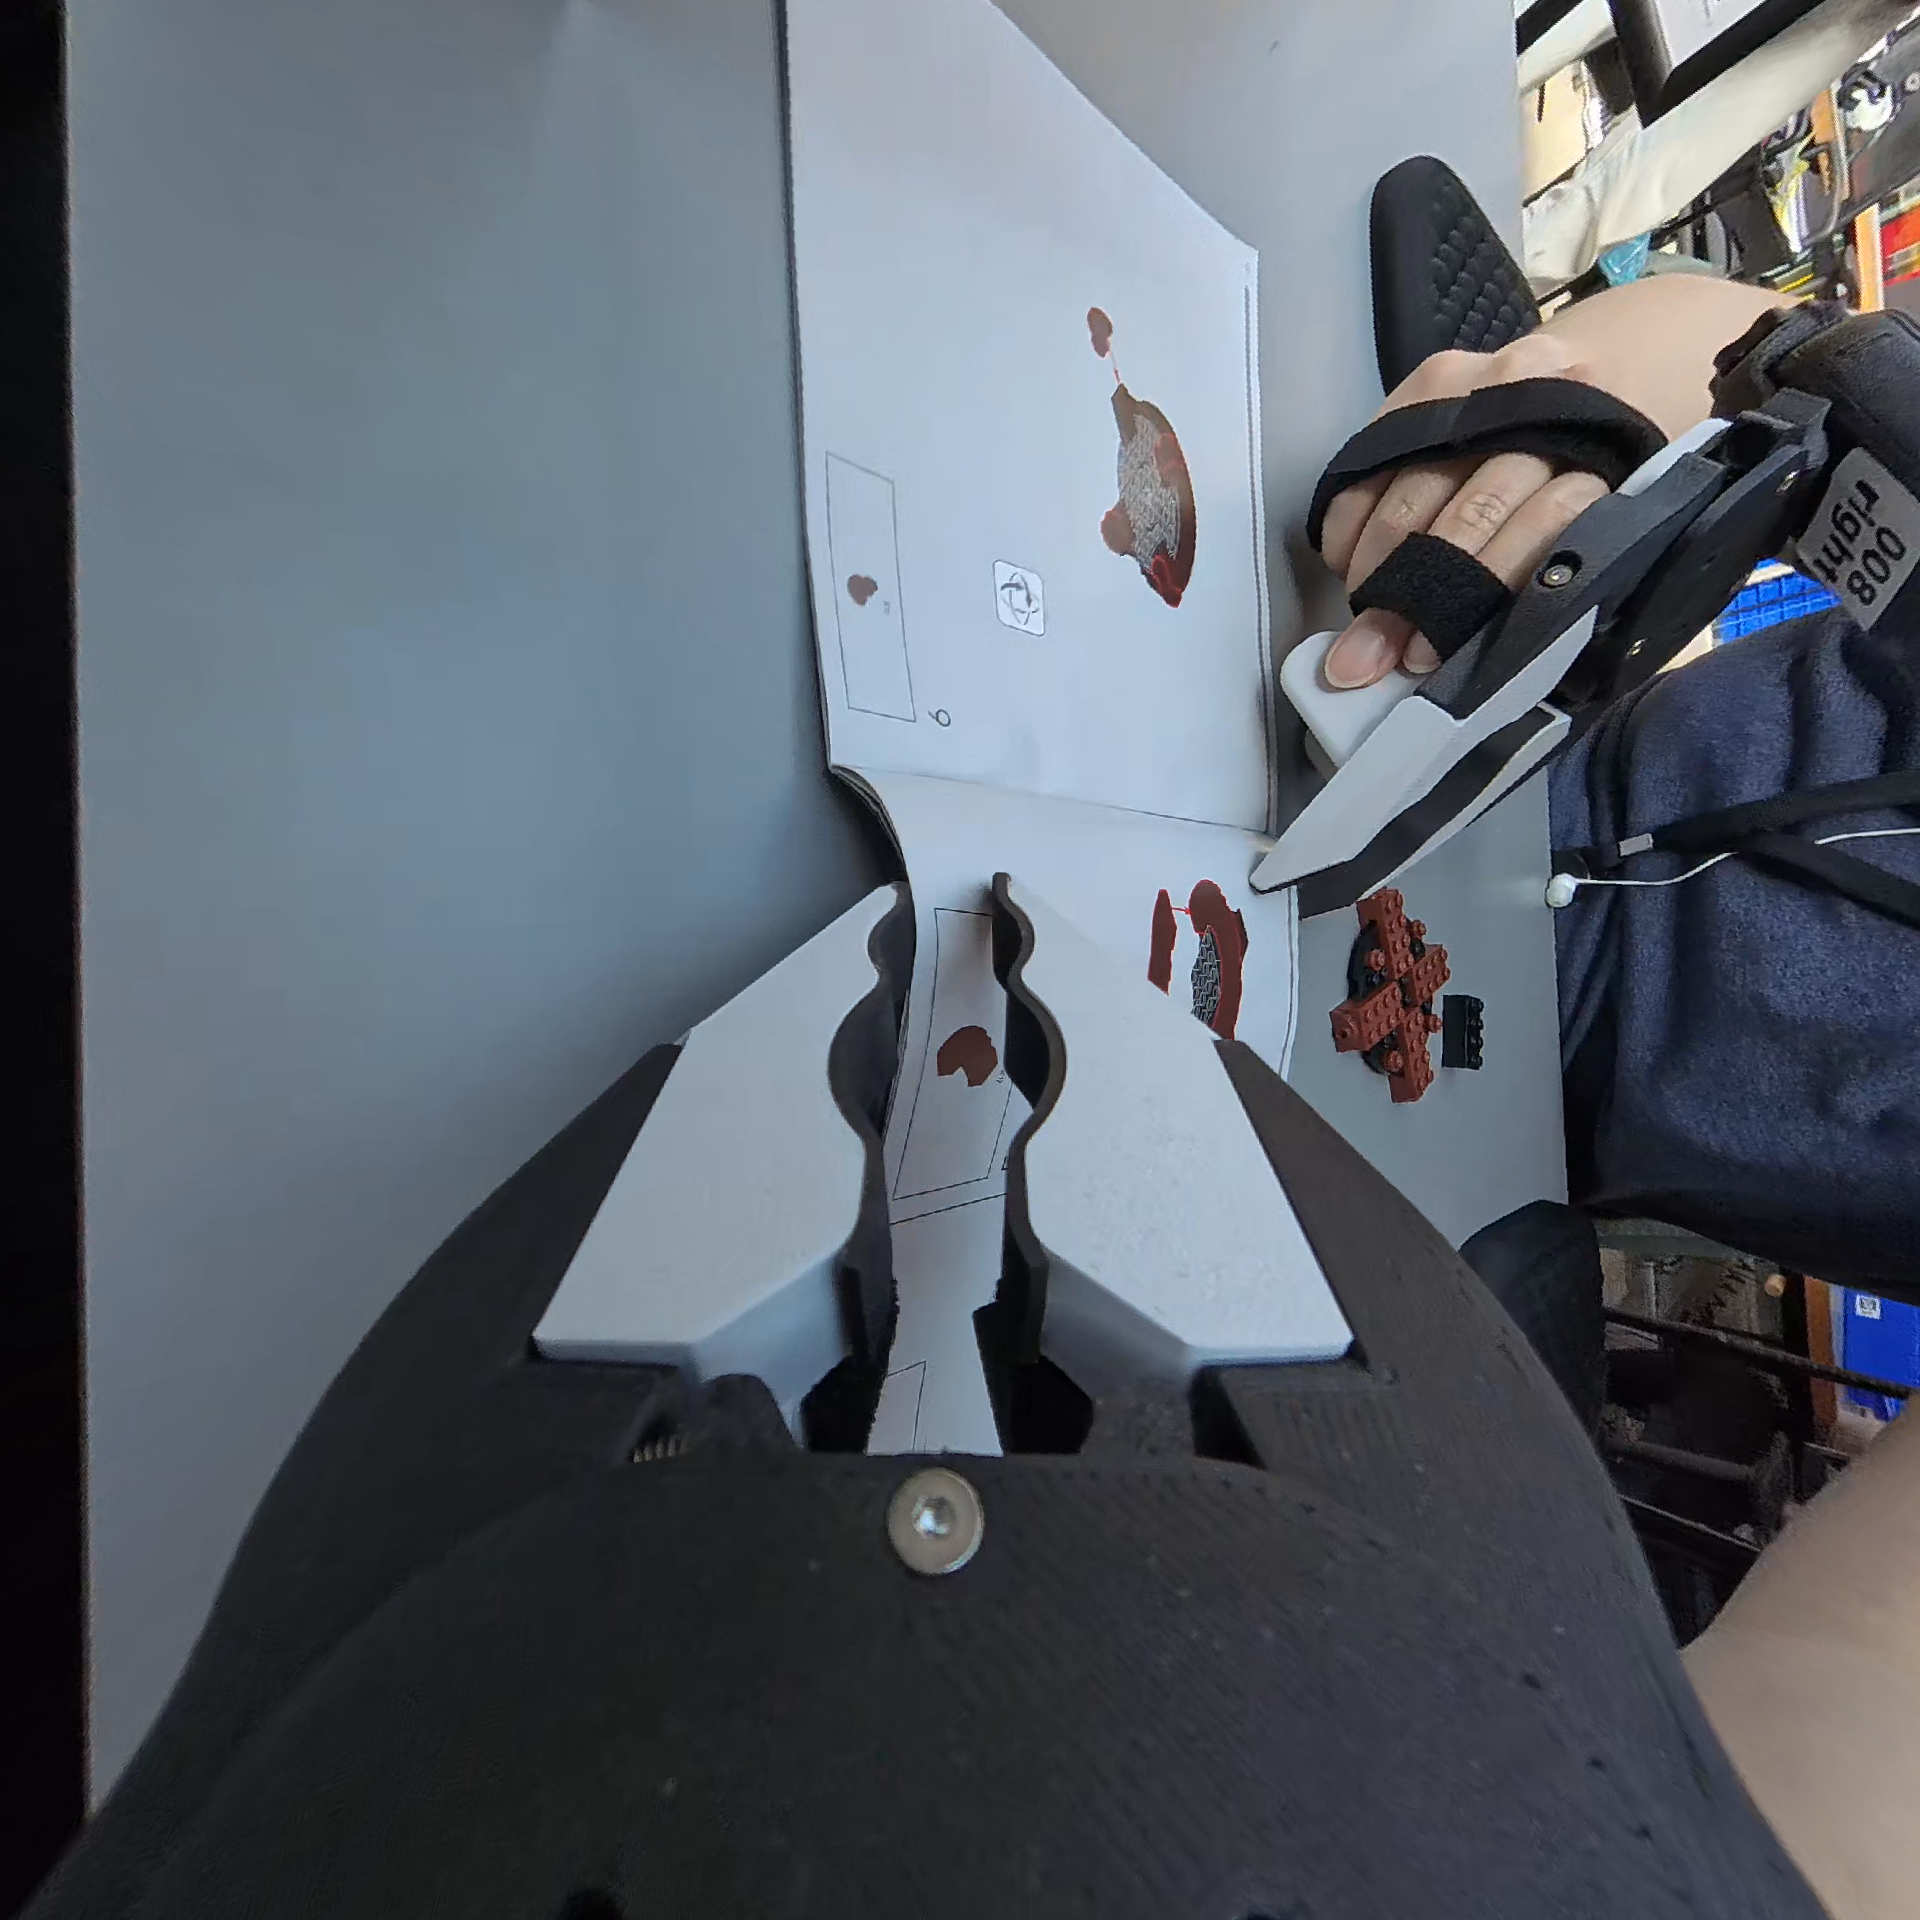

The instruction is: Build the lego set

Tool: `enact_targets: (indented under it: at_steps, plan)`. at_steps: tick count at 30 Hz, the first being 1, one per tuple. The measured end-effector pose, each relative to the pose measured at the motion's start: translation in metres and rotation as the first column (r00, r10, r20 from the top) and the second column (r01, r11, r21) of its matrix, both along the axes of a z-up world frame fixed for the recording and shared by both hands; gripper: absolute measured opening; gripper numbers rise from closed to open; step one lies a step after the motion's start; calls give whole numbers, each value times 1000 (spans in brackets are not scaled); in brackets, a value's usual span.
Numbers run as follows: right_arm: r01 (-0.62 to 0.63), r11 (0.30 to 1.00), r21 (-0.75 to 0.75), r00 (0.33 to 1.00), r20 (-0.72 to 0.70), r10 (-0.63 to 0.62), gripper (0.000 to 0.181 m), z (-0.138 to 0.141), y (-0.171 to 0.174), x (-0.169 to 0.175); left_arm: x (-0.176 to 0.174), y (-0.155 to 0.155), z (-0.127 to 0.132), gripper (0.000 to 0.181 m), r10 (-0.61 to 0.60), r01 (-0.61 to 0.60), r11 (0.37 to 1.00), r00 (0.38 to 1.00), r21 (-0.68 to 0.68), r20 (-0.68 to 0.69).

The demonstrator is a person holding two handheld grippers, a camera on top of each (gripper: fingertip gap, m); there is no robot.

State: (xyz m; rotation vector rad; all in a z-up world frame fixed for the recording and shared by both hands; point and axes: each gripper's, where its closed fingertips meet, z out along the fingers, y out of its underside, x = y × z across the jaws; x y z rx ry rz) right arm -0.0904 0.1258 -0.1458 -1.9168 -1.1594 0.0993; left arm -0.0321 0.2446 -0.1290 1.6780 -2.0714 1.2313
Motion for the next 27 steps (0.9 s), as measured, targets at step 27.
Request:
enact_targets:
  at_steps: [27]
  plan:
    - [-299, 899, -321, 953, -51, 299, 75, 115, 69, 76, -26, -77, 119, 3, -291, 138, 786, 942, 603, 165]
